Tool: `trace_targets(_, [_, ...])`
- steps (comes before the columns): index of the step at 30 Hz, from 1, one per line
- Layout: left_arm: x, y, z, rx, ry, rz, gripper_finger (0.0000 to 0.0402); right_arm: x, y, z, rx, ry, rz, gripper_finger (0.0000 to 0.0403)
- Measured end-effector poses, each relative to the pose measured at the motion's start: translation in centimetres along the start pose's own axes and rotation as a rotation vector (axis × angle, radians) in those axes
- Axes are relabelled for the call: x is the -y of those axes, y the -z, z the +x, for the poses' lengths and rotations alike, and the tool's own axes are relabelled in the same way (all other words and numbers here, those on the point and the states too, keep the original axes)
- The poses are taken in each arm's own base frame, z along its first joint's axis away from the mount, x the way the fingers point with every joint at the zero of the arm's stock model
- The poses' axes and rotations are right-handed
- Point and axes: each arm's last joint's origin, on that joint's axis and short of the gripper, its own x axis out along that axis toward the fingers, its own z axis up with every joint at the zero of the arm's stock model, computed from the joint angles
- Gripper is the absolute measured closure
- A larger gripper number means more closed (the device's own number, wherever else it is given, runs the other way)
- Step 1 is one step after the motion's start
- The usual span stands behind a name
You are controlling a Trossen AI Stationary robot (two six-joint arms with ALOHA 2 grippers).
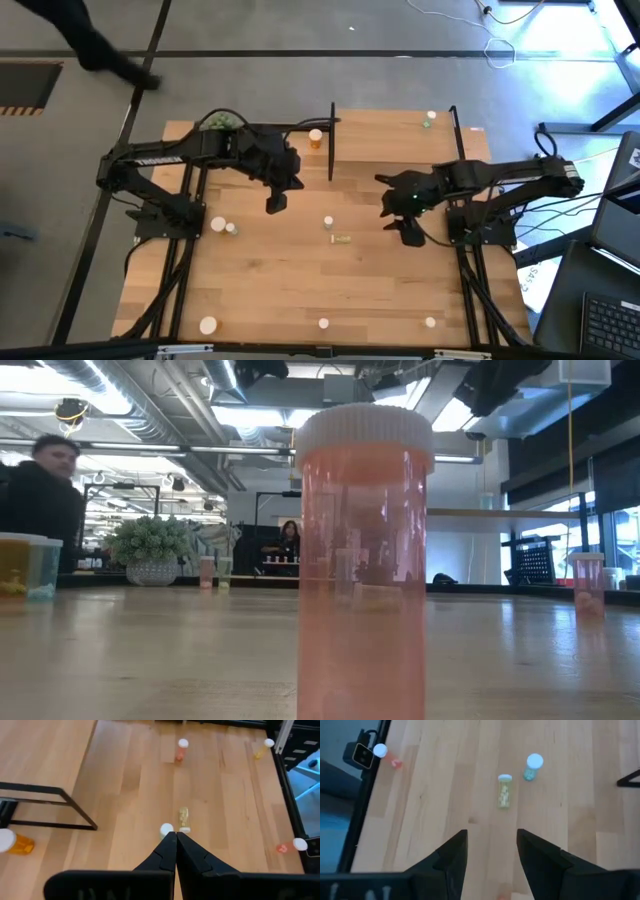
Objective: Pick and place medicine bottles onto shelf by color
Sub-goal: Put the middle yellow pill bottle on the shelf
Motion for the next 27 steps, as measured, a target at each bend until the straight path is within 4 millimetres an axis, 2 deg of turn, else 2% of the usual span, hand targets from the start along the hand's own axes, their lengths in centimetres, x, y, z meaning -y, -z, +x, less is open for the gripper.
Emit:
trace_targets(13, [2.6,0.6,0.1,-0.047,0.073,0.065,0.0401,0.9,-1.3,5.9,-0.063,0.039,-0.011,0.0230])
trace_targets(27, [3.0,0.8,0.1,-0.066,0.081,0.046,0.0401,1.9,-1.6,13.3,-0.142,0.041,-0.050,0.0230])
